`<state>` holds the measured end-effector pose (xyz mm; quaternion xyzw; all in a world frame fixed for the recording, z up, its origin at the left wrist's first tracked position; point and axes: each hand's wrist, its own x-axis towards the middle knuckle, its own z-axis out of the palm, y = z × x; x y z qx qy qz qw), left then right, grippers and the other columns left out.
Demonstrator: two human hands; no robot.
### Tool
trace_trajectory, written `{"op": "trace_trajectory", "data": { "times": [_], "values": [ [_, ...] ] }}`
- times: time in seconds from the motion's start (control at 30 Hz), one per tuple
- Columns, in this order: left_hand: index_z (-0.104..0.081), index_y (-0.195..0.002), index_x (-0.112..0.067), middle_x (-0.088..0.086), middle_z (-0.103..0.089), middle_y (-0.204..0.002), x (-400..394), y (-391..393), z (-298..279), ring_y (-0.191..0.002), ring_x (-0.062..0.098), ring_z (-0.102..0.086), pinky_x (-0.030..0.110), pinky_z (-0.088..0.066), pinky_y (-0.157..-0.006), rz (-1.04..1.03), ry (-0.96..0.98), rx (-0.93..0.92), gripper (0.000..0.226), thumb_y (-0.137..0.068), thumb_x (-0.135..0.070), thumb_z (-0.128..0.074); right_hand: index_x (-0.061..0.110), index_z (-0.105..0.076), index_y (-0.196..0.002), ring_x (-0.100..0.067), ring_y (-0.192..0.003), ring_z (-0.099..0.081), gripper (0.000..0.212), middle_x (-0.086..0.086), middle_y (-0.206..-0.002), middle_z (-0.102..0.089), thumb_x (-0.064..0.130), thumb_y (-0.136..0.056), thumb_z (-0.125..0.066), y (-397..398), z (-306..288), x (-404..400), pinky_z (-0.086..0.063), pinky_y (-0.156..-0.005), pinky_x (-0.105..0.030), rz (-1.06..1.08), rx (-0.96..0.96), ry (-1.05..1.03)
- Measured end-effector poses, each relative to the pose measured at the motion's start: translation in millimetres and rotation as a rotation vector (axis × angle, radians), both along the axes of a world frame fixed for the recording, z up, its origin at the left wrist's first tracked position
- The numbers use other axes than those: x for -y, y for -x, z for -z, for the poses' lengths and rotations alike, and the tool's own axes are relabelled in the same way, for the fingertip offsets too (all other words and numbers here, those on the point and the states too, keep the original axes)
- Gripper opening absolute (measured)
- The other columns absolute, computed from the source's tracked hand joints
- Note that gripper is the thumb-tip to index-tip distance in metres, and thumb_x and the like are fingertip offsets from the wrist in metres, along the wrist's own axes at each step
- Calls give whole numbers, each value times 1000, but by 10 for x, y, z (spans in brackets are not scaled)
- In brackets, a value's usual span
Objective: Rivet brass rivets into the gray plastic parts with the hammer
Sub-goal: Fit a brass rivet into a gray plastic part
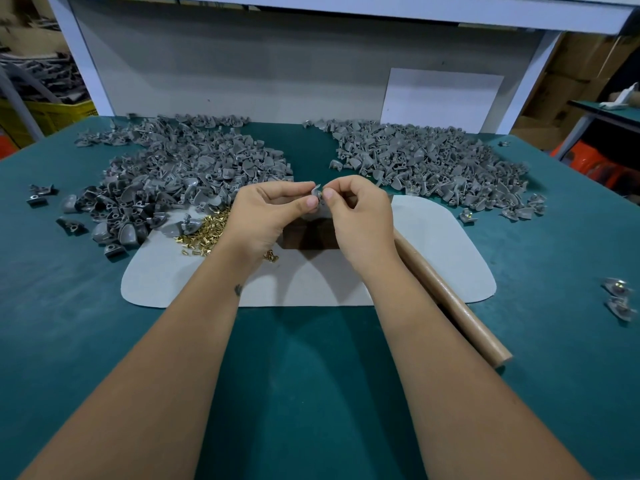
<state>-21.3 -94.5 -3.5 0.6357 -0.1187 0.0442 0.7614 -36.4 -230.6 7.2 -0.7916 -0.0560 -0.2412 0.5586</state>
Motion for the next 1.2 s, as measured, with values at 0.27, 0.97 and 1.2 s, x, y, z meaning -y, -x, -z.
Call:
{"op": "trace_trajectory", "data": {
  "times": [0.27,0.97,1.2],
  "values": [
    [-74,-88,-5,5,-76,-76,95,59,7,-71,13,-73,22,-58,-71,-45,59,-8,15,-77,6,-73,21,-65,-74,3,-64,-56,16,14,-69,-63,9,-86,-64,-3,-21,-14,-41,-59,-6,63,-36,-36],
    [-72,-83,-5,4,-76,-74,75,54,28,-71,13,-74,22,-59,-76,-42,27,17,15,-77,8,-73,25,-65,-66,-26,-79,-69,27,-5,-75,-71,4,-83,-66,-25,-17,25,-56,-81,-46,-18,-131,-74],
    [-71,-85,-5,2,-76,-73,87,69,12,-69,10,-73,19,-56,-69,-49,7,24,14,-81,9,-70,22,-67,-71,-18,-74,-69,21,2,-73,-71,5,-83,-65,-7,7,-4,-57,-78,-40,9,-77,-69]
  ]
}}
